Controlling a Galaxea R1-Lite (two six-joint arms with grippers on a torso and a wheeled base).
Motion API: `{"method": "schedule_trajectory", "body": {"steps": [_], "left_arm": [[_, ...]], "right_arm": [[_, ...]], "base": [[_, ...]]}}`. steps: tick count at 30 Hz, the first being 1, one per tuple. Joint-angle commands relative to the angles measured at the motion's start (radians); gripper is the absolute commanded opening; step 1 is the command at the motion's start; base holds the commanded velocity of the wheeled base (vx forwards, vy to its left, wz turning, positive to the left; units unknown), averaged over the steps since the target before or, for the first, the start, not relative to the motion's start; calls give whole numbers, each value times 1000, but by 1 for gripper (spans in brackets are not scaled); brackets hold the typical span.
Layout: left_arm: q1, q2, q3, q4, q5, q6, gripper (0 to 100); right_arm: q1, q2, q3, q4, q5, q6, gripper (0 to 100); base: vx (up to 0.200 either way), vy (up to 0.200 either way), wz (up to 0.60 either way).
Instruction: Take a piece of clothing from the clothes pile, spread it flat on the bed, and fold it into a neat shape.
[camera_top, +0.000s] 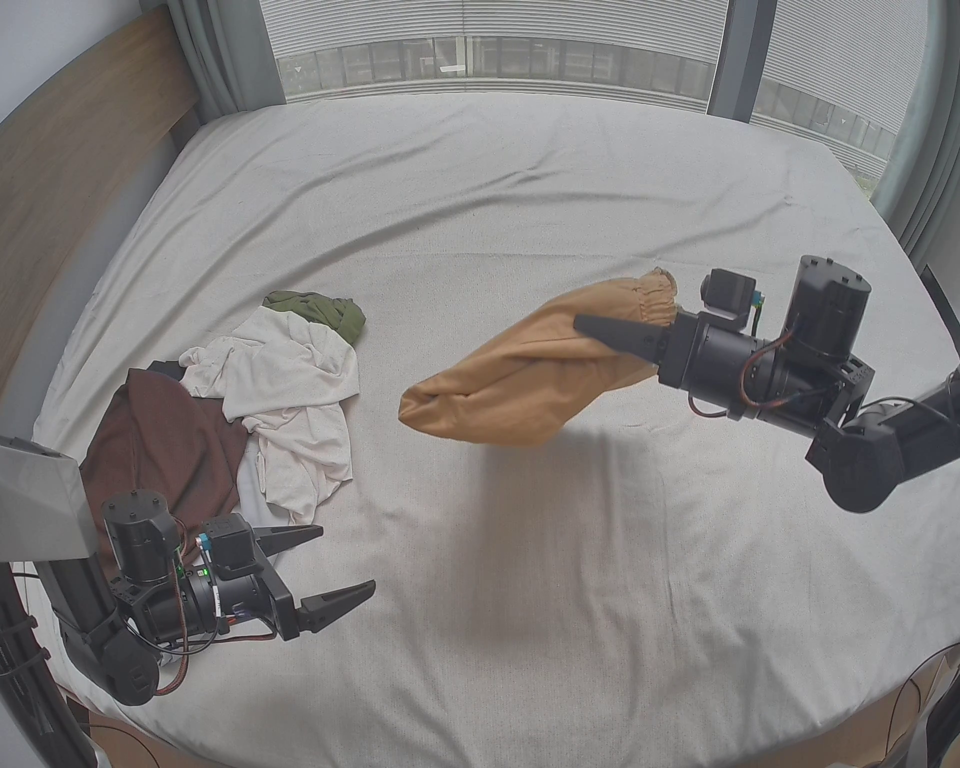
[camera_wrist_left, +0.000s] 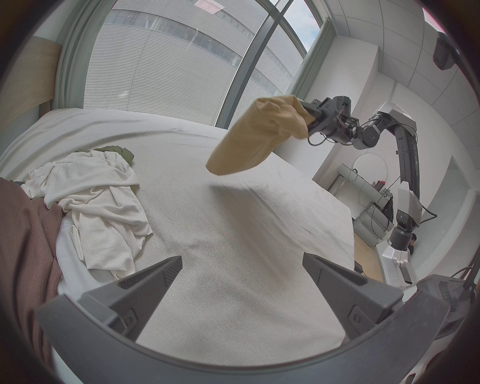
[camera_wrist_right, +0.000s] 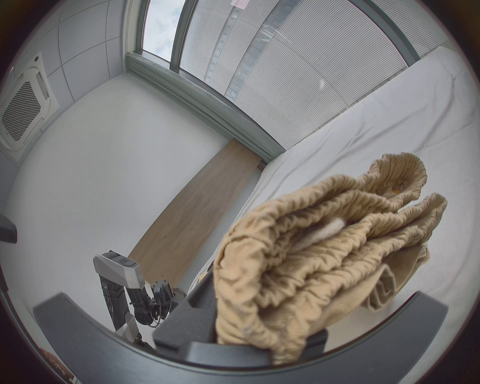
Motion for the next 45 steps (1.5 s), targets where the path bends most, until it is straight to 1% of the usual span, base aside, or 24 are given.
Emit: {"method": "schedule_trajectory", "body": {"steps": [1, 9, 12, 18, 19, 24, 27, 29, 33, 36, 39, 41, 42, 43, 45], "left_arm": [[-1, 6, 1, -1, 0, 1, 100], [-1, 6, 4, -1, 0, 1, 100], [-1, 6, 9, -1, 0, 1, 100], [-1, 6, 10, -1, 0, 1, 100], [-1, 6, 10, -1, 0, 1, 100], [-1, 2, 21, -2, -2, 1, 100], [-1, 0, 24, -1, -2, 3, 100], [-1, 2, 24, -1, -2, 3, 100], [-1, 5, 24, -1, -2, 3, 100], [-1, 3, 30, -1, -2, 1, 100], [0, 2, 32, -1, -2, 1, 100], [0, 0, 32, -2, -3, 1, 100], [2, 0, 32, -2, -3, 1, 100], [0, -3, 32, -2, -3, 1, 100], [2, -6, 32, -2, -3, 1, 100]], "right_arm": [[-10, 47, -153, 74, 0, 2, 0], [-13, 162, -363, 168, 0, 2, 0], [-13, 187, -412, 188, -3, 3, 0], [-13, 300, -599, 244, -6, 3, 0], [-13, 300, -599, 244, -6, 3, 0], [-22, 463, -846, 275, -10, 3, 0], [-37, 523, -949, 303, -10, 3, 0], [-42, 552, -960, 326, -10, 3, 0], [-57, 607, -960, 323, -12, -8, 0], [-83, 650, -960, 316, -10, -44, 0], [-90, 647, -943, 316, -10, -60, 0], [-93, 610, -806, 304, -10, -92, 0], [-91, 602, -793, 299, -10, -95, 0], [-88, 567, -714, 280, -10, -100, 0], [-83, 539, -635, 255, -10, -101, 0]], "base": [[0, 0, 0], [0, 0, 0], [0, 0, 0], [0, 0, 0], [0, 0, 0], [0, 0, 0], [0, 0, 0], [0, 0, 0], [0, 0, 0], [0, 0, 0], [0, 0, 0], [0, 0, 0], [0, 0, 0], [0, 0, 0], [0, 0, 0]]}}
